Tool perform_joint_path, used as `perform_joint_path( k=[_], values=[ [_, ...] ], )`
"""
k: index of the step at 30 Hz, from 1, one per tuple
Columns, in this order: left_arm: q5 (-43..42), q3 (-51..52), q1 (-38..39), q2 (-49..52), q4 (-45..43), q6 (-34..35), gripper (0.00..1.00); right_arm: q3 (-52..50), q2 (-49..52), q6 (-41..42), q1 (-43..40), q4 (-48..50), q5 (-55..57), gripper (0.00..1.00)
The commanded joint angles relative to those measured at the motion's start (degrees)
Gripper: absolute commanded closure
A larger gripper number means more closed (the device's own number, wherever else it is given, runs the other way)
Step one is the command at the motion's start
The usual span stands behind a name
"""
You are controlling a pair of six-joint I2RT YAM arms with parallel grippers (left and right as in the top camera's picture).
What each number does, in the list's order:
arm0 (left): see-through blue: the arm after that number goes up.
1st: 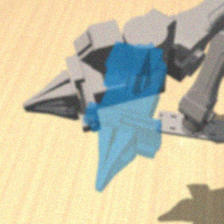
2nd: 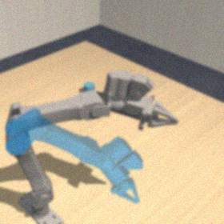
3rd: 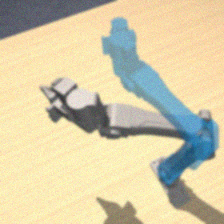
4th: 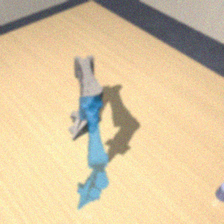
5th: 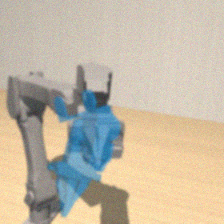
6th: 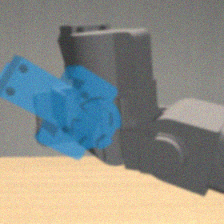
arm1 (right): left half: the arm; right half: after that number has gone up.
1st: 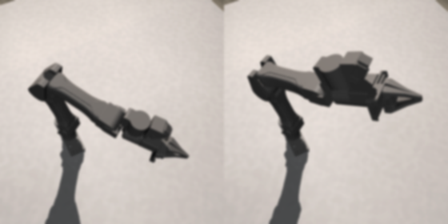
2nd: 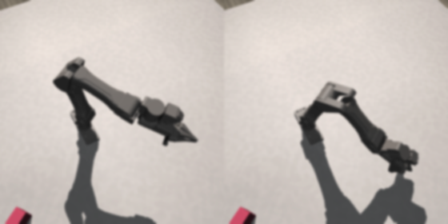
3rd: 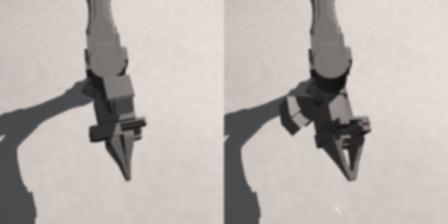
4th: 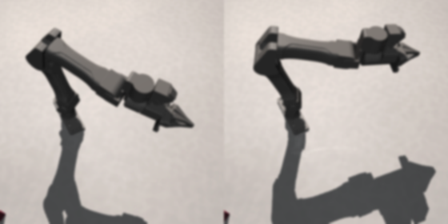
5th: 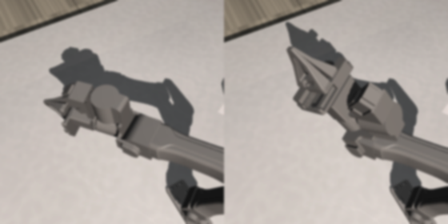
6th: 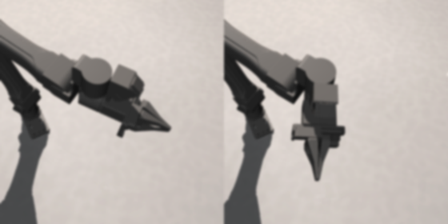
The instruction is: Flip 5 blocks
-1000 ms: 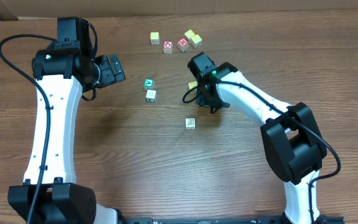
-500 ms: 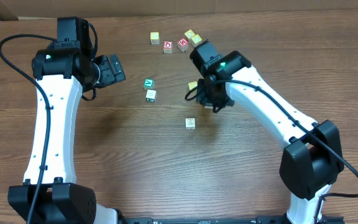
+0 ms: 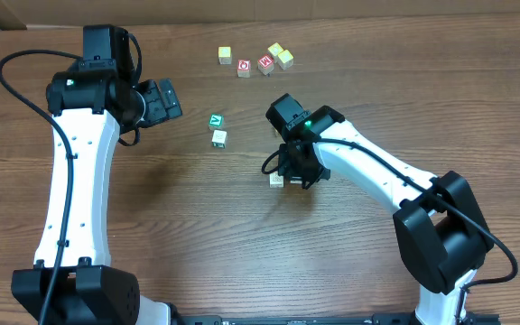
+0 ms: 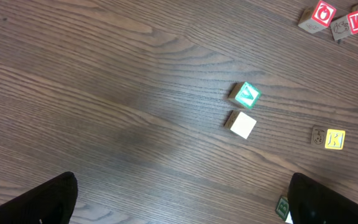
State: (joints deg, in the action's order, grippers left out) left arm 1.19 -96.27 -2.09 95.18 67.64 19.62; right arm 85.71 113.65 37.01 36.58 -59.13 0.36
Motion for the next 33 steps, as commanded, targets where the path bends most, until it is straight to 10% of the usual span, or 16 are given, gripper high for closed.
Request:
perform_joint_path(
  k=[1,20,33],
  values=[
    [0.72,-1.44,0.24,0.39,-0.2,1.18,0.0,-0.81,-0.46,1.14,0.22,0.76,-0.09,0.75],
    [0.72,-1.44,0.24,0.39,-0.2,1.18,0.0,-4.98,-0.15,1.07,0.22,6.23,-0.04,0.72],
    [0.72,-1.44,0.24,0.39,-0.17,1.2,0.0,-2.86,-0.28,-0.5,-0.17,5.27,-0.57,0.41]
  ],
)
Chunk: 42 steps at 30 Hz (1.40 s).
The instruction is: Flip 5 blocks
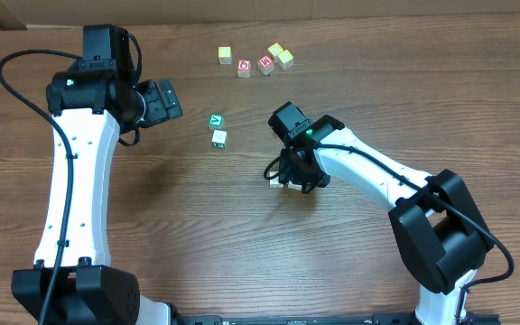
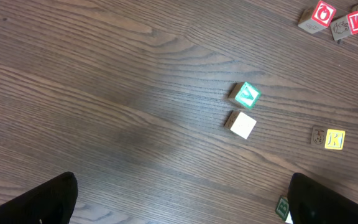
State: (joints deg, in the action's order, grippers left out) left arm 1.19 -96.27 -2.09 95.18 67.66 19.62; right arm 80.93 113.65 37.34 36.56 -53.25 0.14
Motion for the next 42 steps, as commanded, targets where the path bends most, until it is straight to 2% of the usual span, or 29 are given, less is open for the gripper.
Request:
perform_joint_path(
  k=[1,10,13,14,15,18,28,42],
  values=[
    [0.72,-1.44,0.24,0.39,-0.22,1.18,0.0,2.89,-0.46,-1.27,-0.33,-1.46,-0.35,0.41],
    [0.72,-1.44,0.24,0.39,-0.22,1.18,0.0,7.23,-2.12,-1.49,-2.91,-8.0,-1.66,0.42],
    [0.72,-1.44,0.24,0.39,-0.22,1.2,0.0,6.49,-2.1,-1.11,-4.22,-9.27,-1.79,0.86],
    [0.72,-1.44,0.24,0.39,-0.22,1.18,0.0,6.03,-2.1,-0.63,-4.59,-9.25,-1.77,0.94],
    [0.72,-1.44,0.24,0.39,-0.22,1.18,0.0,5.42,-2.1,0.57,-4.94,-9.11,-1.79,0.96],
    [0.72,-1.44,0.24,0.39,-0.22,1.2,0.0,3.19,-2.1,3.39,-5.29,-8.17,-1.79,0.96],
    [0.72,-1.44,0.24,0.39,-0.22,1.2,0.0,-4.44,-2.1,3.39,-3.98,0.37,-4.55,0.96],
    [0.72,-1.44,0.24,0.39,-0.22,1.18,0.0,-4.92,-2.1,3.37,-4.0,4.83,-6.51,0.96]
  ],
)
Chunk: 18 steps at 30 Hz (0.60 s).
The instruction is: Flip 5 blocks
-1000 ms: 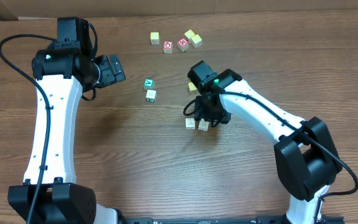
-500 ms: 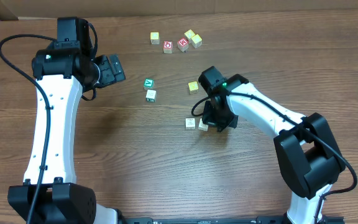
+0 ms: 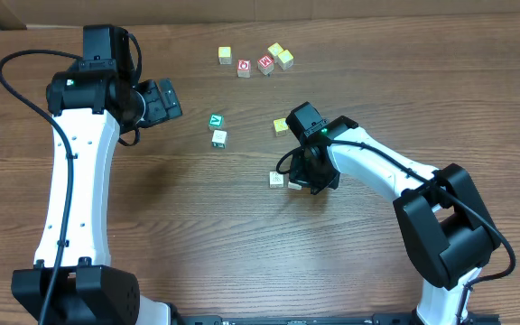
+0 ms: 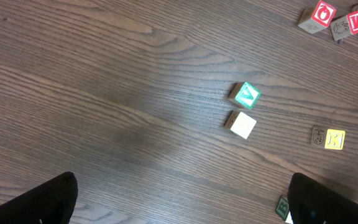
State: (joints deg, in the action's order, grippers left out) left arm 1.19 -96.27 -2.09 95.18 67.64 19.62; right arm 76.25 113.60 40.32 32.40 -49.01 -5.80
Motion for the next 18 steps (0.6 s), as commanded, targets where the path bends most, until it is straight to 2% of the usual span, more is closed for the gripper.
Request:
perform_joint_path(
  k=[1,13,18],
  values=[
    [0.72,-1.44,0.22,0.39,-0.17,1.18,0.0,-0.24,-2.05,0.39,0.15,0.96,-0.59,0.96],
    [0.72,-1.44,0.24,0.39,-0.17,1.18,0.0,-0.24,-2.05,0.15,0.15,3.82,-0.72,0.92],
    [0.72,-1.44,0.24,0.39,-0.2,1.2,0.0,-0.24,-2.05,-2.78,0.15,4.46,-0.72,0.91]
  ],
)
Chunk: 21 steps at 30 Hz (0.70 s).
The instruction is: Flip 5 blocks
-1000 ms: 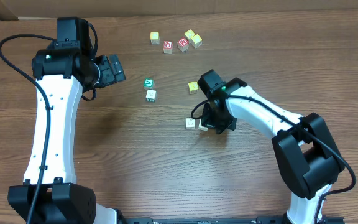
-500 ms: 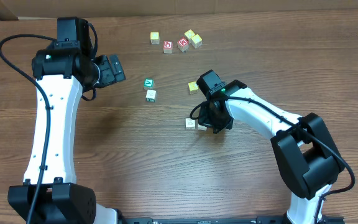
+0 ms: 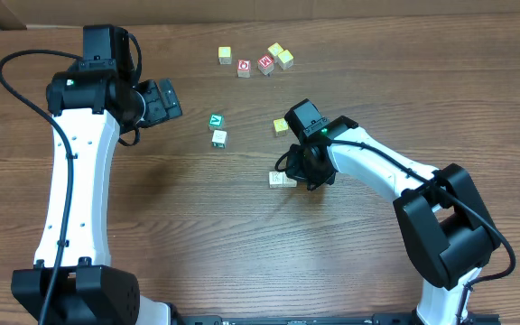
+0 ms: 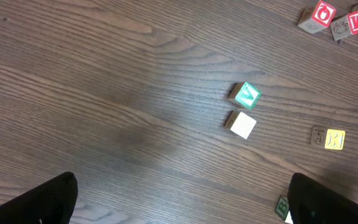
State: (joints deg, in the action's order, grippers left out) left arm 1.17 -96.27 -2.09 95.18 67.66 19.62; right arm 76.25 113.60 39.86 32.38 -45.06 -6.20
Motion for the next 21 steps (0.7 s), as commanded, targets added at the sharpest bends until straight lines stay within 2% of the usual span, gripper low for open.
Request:
perform_joint_path(
  k=[1,10,17,21],
  values=[
    [0.74,-1.44,0.24,0.39,-0.2,1.18,0.0,-0.24,-2.05,-3.3,0.17,0.7,-0.33,0.9],
    [0.74,-1.44,0.24,0.39,-0.22,1.2,0.0,-0.22,-2.05,-4.31,0.17,0.39,-0.52,0.86],
    [0.74,-1.44,0.24,0.39,-0.22,1.2,0.0,1.29,-2.05,-13.05,-1.29,-0.26,0.11,0.77],
    [0.74,-1.44,0.24,0.39,-0.2,1.2,0.01,3.65,-2.08,-13.38,-2.71,0.55,0.13,0.75]
  ],
)
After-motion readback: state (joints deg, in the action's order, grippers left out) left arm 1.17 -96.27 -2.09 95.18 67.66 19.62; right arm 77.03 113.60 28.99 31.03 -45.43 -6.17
